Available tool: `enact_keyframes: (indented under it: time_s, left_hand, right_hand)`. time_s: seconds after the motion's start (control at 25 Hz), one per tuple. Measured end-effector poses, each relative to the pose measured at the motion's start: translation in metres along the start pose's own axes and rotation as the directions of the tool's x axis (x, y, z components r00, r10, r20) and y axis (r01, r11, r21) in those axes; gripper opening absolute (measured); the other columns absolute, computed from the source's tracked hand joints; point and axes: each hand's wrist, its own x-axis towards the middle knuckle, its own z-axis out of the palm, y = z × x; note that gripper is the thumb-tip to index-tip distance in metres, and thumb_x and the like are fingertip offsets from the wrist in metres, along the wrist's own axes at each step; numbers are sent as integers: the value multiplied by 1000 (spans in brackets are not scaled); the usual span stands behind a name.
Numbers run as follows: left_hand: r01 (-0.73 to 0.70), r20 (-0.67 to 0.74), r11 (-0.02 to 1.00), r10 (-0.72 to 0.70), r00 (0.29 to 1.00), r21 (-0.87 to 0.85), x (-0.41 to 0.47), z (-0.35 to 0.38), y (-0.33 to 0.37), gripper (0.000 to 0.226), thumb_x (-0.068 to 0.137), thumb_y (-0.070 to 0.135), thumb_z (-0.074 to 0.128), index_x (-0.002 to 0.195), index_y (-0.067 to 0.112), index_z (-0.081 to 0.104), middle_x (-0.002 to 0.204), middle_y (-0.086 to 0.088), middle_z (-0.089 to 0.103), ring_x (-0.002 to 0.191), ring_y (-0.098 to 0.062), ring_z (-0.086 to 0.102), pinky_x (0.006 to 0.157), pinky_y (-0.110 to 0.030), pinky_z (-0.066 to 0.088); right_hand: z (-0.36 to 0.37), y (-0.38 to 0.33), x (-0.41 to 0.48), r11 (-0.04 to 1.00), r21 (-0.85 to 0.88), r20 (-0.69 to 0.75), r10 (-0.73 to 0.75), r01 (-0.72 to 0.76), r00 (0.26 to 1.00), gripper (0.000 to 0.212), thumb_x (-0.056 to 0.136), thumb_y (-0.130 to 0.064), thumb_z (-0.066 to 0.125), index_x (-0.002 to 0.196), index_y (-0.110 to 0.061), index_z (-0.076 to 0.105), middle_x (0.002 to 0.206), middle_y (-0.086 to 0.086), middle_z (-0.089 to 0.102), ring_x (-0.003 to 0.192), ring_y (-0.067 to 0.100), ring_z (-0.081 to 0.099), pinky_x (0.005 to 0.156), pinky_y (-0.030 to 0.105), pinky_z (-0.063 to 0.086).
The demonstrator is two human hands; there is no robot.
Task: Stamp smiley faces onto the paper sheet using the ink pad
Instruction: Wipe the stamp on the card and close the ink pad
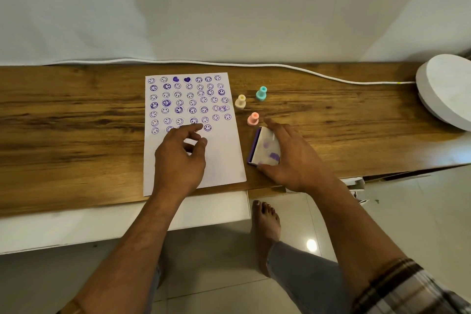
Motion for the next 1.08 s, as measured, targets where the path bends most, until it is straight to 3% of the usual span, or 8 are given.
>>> enact_keyframes:
  time_s: [0.2,0.36,0.44,0.48,0.56,0.64,0.8,1.08]
  left_hand:
    - [-5,13,1000,5,1000,13,-2,0,0,29,94,20,69,122,29,69,107,9,69,82,-4,66,71,-15,47]
    - [48,78,999,-47,996,-17,-6,4,7,27,96,20,67,122,26,70,108,4,73,89,-13,70,81,-30,59]
    - [175,181,974,-148,972,-141,-10,9,13,23,99,19,63,120,22,72,109,0,76,91,-15,74,82,-34,63]
    - [291,266,929,-228,936,-227,-12,11,16,22,101,19,59,118,20,73,109,-3,77,92,-15,76,83,-34,63]
    - [561,491,738,-355,795,-375,-16,13,27,27,105,22,50,117,12,72,112,-10,77,97,-22,77,87,-39,62]
    - [701,631,538,-350,692,-469,-20,12,33,31,106,24,46,119,9,69,113,-15,77,101,-32,75,85,-46,62]
    - [722,659,428,-315,683,-543,-21,7,32,29,106,24,45,124,12,65,117,-14,76,103,-37,74,76,-46,64]
    - [700,645,479,-309,699,-529,-22,8,30,32,106,25,45,132,15,61,121,-13,74,103,-37,74,72,-41,64]
  right_hand:
    - [9,4,5,999,-30,-14,10,-10,1000,111,70,-55,87,155,-39,18,155,-1,43,141,27,42,104,50,50]
    - [6,2,3,999,-38,-38,12,-13,999,110,65,-56,90,153,-37,27,148,-1,50,134,25,47,100,45,52]
    - [3,-4,-3,1000,13,-61,2,-2,998,109,62,-55,92,150,-39,29,143,-3,53,125,22,51,94,42,55]
    - [2,-9,-7,998,56,-77,-25,29,997,107,61,-56,91,147,-42,29,140,-5,54,119,19,51,89,38,56]
    - [1,-22,-15,982,143,-99,-106,120,989,104,61,-63,87,145,-46,29,136,-8,54,113,12,47,81,29,52]
    - [0,-37,-21,959,201,-100,-182,199,978,102,61,-72,80,145,-46,31,135,-12,54,114,9,46,79,25,48]
    - [3,-47,-21,939,227,-101,-240,258,965,94,69,-64,84,145,-44,33,139,-13,54,120,7,46,82,24,48]
    - [10,-45,-18,941,203,-143,-244,270,959,90,69,-64,81,142,-46,32,141,-13,53,117,0,40,79,11,35]
